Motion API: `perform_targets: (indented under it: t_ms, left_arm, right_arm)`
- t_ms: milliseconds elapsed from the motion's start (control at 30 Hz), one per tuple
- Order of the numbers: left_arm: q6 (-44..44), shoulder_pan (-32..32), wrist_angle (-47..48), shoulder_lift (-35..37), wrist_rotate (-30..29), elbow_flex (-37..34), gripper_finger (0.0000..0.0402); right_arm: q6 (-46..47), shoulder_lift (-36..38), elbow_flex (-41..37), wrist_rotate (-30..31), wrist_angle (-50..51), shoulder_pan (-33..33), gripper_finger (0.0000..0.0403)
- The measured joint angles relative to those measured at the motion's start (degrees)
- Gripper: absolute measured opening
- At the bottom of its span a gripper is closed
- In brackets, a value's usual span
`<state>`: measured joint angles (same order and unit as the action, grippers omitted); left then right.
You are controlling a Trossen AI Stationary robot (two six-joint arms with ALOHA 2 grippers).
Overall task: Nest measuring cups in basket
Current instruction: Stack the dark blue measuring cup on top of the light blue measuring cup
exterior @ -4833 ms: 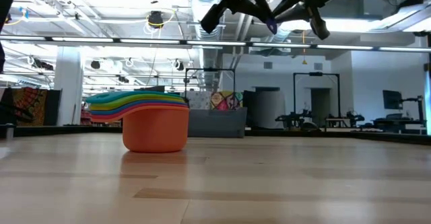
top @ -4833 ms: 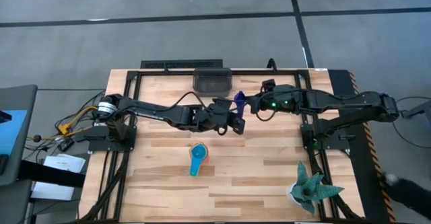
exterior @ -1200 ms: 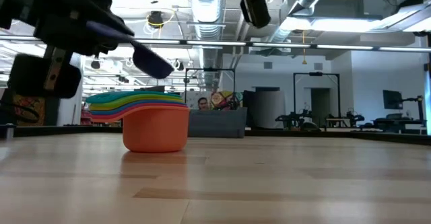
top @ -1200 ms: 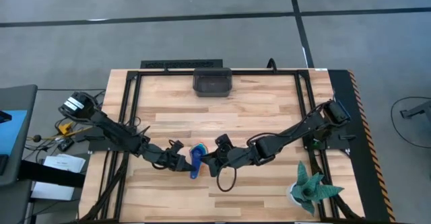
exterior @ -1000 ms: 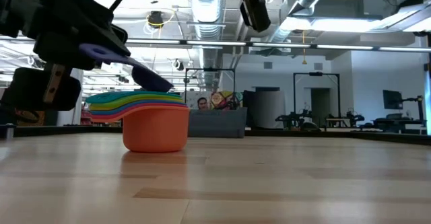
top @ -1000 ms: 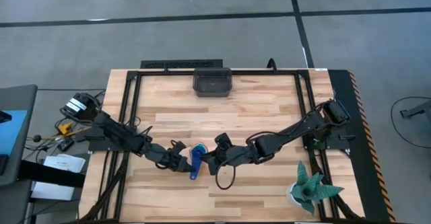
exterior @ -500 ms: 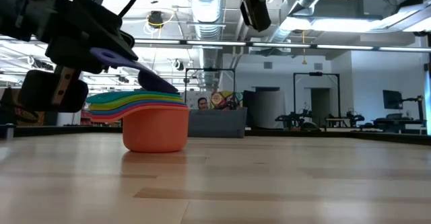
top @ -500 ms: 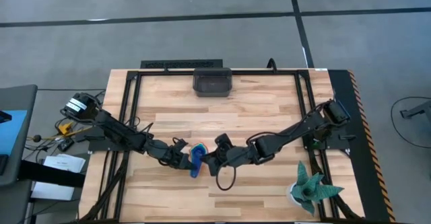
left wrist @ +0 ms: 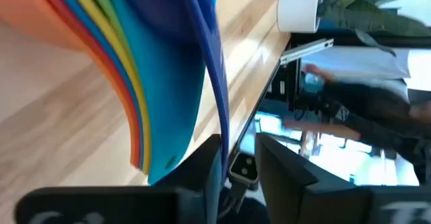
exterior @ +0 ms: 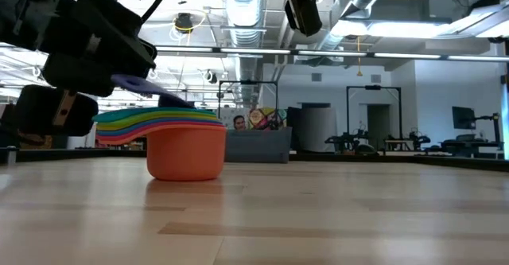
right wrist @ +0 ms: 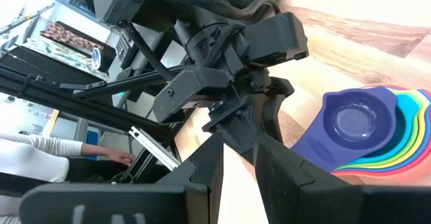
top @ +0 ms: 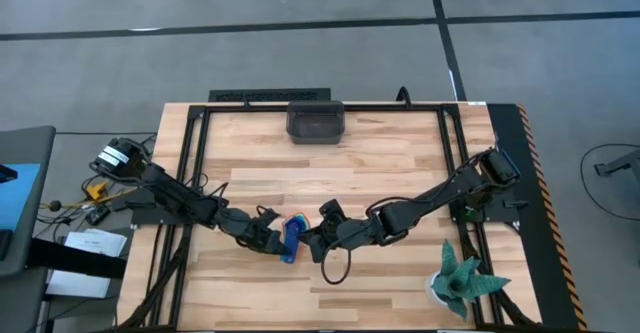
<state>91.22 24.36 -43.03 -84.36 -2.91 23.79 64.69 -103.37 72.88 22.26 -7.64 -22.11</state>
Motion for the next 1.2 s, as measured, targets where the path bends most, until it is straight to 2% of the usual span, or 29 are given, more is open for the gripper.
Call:
perform_targets:
  t_ms: [233,467,600,667,733,833,933,1000,1067,1133,1200]
  left_arm:
    - [0.49,0.00,-0.21,0.31,5.01,-0.01,0.0110]
    - [-0.55,0.00,3.68,4.09,7.28,0.00,0.0106]
    - [-2.77,0.00,7.81,9.51,8.23,-0.02,0.0096]
    - [-5.04,0.00,12.70,13.41,7.42,0.02,0.0089]
    - [-7.15,0.02,21.60,17.87,5.96,0.00,0.0079]
    - [-9.44,0.02,35.07,23.34,1.08,0.00,0.0064]
    - [-9.79,0.02,44.30,25.49,-3.63,-0.04,0.0051]
    - [-10.21,0.02,45.30,24.63,-5.08,-0.04,0.0044]
    - [-10.66,0.02,46.38,23.48,-4.99,-0.07,0.0039]
    - [-11.27,0.02,43.40,20.41,-4.86,-0.02,0.0036]
    - [-11.56,0.17,42.74,18.77,-4.70,-0.06,0.0034]
  right_arm:
    - [0.42,0.00,0.00,0.00,0.13,0.00,0.0107]
    - [1.68,0.00,0.00,0.17,2.05,0.00,0.0107]
    - [5.83,0.00,0.00,0.11,8.15,-0.25,0.0107]
    - [9.22,0.00,-0.02,-0.10,12.46,-0.66,0.0107]
    - [13.05,-0.84,0.01,-1.51,16.02,-0.93,0.0107]
    - [18.00,-3.80,-0.27,-4.13,18.02,-1.25,0.0107]
    - [22.30,-7.96,2.43,-6.09,18.51,-0.76,0.0107]
    - [22.82,-9.82,4.54,-8.25,23.95,-0.23,0.0107]
    - [22.54,-12.95,7.56,-10.69,24.03,0.52,0.0107]
    - [21.92,-13.30,9.35,-11.17,27.73,0.98,0.0107]
    - [21.43,-14.93,12.11,-12.03,26.44,1.90,0.0107]
